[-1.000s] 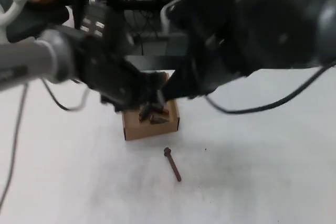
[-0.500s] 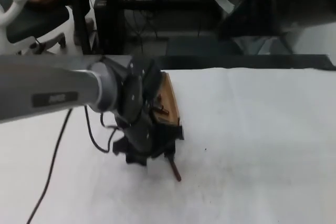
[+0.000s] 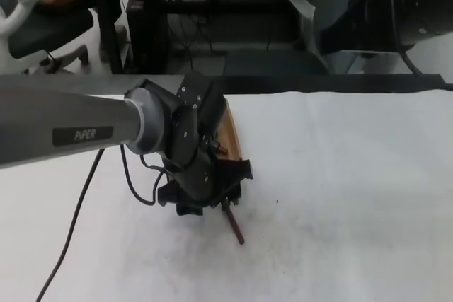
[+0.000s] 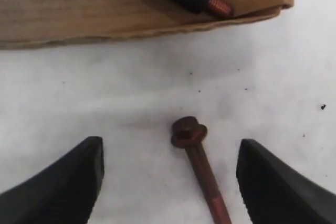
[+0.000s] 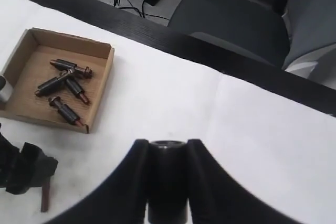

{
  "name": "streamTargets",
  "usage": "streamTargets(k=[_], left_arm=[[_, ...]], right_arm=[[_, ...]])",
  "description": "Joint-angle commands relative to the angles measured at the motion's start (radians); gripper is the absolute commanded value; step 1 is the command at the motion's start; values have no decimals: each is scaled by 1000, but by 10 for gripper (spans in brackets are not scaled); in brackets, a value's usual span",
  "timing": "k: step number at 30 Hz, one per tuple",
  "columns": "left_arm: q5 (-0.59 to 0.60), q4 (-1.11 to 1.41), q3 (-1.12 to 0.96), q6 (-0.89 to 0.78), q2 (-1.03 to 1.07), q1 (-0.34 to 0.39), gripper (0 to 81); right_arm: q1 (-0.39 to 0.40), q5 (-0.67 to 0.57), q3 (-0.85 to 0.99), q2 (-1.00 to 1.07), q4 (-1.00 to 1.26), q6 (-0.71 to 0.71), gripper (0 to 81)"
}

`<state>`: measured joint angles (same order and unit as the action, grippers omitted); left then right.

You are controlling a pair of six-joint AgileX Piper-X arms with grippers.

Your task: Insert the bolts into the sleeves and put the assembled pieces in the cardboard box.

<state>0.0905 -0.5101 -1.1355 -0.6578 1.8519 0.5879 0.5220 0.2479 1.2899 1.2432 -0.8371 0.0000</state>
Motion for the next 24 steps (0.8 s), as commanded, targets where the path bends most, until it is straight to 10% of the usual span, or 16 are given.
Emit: streamTargets(k=[1, 8, 24], left_arm=[[-30, 6, -12, -32, -7, 4, 659], [-38, 21, -12, -54, -7, 4, 538], [33, 48, -47, -25, 54, 19, 539]], right_arm=[[-5, -42, 5, -20, 34, -8, 6], [-5, -64, 5, -23, 42, -8, 6], [-5, -112, 5, -41, 49, 0, 6]])
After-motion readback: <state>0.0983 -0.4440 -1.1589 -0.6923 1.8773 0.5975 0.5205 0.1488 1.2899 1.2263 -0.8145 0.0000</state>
